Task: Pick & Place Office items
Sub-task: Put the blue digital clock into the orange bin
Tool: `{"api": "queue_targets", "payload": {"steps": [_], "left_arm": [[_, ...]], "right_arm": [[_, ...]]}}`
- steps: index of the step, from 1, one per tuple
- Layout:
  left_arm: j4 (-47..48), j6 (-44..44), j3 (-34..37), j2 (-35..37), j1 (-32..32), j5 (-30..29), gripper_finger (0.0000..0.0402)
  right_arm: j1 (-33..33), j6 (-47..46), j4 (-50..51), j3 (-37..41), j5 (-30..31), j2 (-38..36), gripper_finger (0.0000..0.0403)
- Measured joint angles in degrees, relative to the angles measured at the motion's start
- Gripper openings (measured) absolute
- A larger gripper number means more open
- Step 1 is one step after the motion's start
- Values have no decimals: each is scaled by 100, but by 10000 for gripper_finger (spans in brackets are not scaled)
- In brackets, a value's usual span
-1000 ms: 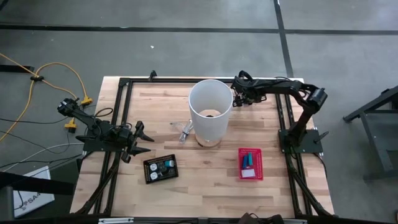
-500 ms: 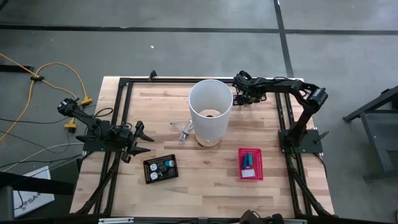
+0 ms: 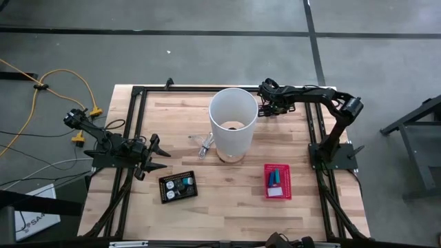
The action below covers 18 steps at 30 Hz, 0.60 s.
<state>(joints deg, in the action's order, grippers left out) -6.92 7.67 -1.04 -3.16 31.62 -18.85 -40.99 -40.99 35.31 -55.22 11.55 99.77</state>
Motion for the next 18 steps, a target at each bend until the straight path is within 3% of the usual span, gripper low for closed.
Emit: {"api": "queue_targets", "payload": {"steps": [12,18], "left_arm": [[0,0,0,0,2,0,199],[0,-1,0,0,2,0,199]], "right_arm": [[0,0,0,-2,29,0,146],[0,1,0,-2,33,0,149]]}}
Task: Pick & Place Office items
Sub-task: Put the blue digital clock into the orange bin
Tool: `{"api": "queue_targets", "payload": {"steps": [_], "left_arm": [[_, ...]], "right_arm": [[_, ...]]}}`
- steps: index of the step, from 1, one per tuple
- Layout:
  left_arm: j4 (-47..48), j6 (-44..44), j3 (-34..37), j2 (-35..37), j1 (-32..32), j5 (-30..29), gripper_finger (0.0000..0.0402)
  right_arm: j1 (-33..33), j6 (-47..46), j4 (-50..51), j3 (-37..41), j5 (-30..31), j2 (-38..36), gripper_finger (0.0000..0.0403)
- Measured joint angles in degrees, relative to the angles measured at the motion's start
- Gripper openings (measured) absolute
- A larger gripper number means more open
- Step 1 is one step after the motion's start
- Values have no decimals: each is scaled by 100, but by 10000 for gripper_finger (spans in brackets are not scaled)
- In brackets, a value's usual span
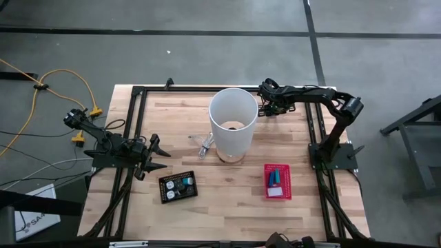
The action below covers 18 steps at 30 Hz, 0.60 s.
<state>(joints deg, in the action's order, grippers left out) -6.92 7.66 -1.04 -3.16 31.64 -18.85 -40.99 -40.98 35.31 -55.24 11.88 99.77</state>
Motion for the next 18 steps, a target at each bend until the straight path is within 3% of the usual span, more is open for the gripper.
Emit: {"api": "queue_targets", "payload": {"steps": [11,18], "left_arm": [[0,1,0,-2,-1,0,199],[0,0,0,-1,-1,0,199]], "right_arm": [[-2,72,65,0,-46,-189,146],[33,272,664,0,-173,-699,146]]}}
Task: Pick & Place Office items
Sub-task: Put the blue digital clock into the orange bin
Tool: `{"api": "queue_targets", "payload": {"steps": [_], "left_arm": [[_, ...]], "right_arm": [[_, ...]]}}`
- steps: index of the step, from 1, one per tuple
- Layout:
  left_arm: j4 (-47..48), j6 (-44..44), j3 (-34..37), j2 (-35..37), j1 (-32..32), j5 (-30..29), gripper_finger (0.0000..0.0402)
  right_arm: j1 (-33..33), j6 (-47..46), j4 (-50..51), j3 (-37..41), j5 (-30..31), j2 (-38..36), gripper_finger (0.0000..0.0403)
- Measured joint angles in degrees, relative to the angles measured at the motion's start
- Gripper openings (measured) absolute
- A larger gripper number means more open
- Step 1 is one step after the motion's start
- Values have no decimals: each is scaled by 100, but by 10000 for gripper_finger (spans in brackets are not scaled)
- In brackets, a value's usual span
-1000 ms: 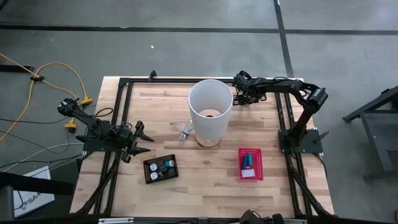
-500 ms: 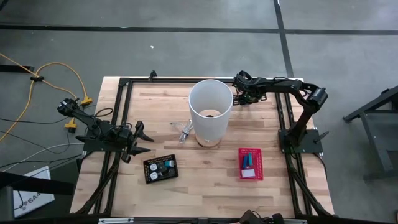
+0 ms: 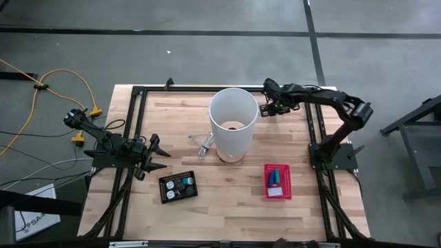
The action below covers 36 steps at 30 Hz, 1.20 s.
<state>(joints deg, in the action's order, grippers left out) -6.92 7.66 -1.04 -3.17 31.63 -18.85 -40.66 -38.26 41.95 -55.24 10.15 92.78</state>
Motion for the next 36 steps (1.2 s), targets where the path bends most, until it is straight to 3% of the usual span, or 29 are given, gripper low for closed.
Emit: {"api": "queue_targets", "payload": {"steps": [10,17,25,36], "left_arm": [[0,0,0,1,-1,0,199],[0,0,0,1,0,0,199],[0,0,0,1,1,0,199],[0,2,0,1,0,0,199]], "right_arm": [[411,555,1168,0,-575,-1177,146],[1193,456,1930,0,-765,-2013,146],[2631,-677,2441,0,-604,-2560,146],[4763,-2374,2486,0,-440,-2584,146]]}}
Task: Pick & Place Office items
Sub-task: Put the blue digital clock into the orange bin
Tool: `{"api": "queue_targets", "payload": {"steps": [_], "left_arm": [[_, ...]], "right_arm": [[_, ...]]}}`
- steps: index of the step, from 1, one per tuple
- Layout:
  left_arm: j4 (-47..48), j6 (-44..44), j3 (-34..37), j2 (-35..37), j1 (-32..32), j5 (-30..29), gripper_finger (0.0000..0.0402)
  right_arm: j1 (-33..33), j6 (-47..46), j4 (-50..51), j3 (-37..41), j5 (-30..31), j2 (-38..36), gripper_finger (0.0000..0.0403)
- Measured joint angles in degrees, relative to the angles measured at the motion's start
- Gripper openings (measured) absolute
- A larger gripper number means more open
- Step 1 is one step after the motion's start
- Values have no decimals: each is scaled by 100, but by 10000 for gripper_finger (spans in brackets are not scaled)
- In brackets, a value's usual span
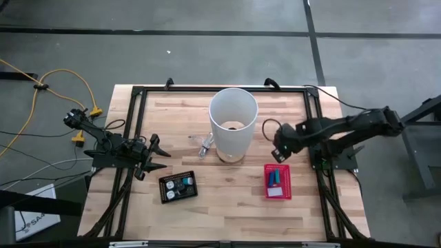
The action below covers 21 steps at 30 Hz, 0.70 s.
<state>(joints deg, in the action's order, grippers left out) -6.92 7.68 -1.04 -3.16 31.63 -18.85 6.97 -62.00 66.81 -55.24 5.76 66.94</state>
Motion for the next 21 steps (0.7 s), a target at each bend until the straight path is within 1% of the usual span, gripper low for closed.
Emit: {"api": "queue_targets", "payload": {"steps": [7,10,16,21], "left_arm": [[0,-1,0,0,1,0,199],[-1,-1,0,-1,1,0,199],[0,-1,0,-1,1,0,199],[0,-2,0,0,1,0,199]], "right_arm": [[1414,-1386,-40,0,184,32,146],[1951,-1772,-215,2,202,154,146],[2865,-1650,-1019,2,202,500,146],[3368,-1580,-1455,2,180,830,146]]}}
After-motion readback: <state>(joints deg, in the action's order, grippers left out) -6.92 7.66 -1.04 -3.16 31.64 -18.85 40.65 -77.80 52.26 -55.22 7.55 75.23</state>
